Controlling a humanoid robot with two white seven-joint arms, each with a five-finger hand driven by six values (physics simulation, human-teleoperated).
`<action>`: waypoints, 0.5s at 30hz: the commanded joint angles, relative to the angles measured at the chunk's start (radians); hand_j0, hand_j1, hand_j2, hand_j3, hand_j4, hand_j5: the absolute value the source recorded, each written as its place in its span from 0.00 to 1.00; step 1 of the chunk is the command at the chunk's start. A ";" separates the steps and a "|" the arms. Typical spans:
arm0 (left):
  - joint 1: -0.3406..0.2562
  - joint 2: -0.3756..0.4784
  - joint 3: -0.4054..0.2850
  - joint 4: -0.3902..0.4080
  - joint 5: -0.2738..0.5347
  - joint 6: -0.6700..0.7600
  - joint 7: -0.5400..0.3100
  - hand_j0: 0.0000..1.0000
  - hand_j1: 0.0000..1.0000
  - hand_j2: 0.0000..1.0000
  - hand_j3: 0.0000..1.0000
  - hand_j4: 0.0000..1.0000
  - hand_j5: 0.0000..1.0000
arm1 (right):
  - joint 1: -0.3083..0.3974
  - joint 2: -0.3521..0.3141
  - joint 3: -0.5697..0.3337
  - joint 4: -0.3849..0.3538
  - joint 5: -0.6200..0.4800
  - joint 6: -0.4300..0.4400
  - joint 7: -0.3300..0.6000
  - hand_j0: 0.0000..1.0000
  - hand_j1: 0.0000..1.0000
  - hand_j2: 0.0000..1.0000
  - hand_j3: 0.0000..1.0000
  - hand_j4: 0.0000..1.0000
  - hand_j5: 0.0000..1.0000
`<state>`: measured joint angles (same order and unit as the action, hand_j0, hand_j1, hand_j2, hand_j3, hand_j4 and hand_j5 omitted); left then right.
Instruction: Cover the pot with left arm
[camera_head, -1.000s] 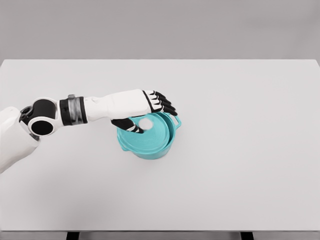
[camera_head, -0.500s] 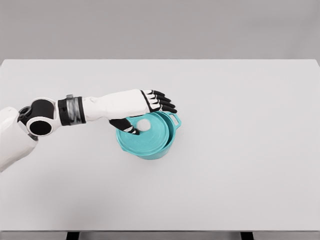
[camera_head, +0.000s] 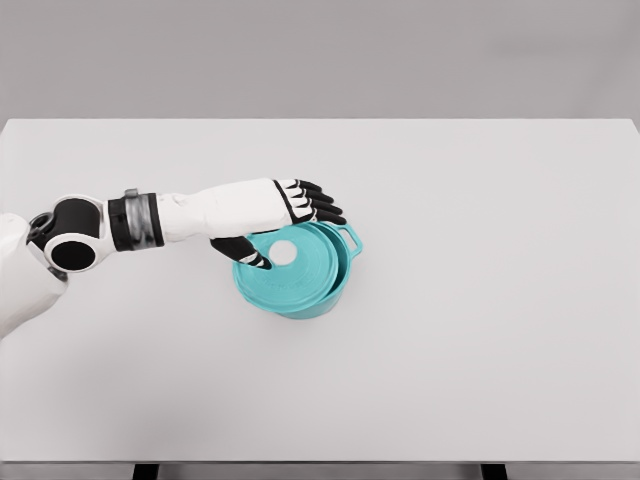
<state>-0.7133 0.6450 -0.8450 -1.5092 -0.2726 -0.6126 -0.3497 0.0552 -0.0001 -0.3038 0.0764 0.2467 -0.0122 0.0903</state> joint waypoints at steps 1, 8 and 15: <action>0.000 -0.001 0.001 0.000 0.007 0.002 0.001 1.00 1.00 1.00 1.00 1.00 1.00 | 0.000 0.000 0.000 0.000 0.000 0.000 0.000 1.00 1.00 1.00 1.00 1.00 1.00; -0.005 -0.004 0.001 -0.005 0.007 0.002 0.000 1.00 1.00 1.00 1.00 1.00 1.00 | 0.000 0.000 0.000 0.000 0.000 0.000 0.000 1.00 1.00 1.00 1.00 1.00 1.00; -0.005 0.001 0.004 -0.005 0.007 0.002 0.000 1.00 1.00 1.00 1.00 1.00 1.00 | 0.000 0.000 0.000 0.000 0.000 0.000 0.000 1.00 1.00 1.00 1.00 1.00 1.00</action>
<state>-0.7179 0.6431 -0.8433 -1.5136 -0.2726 -0.6126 -0.3502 0.0552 -0.0001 -0.3038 0.0764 0.2467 -0.0122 0.0903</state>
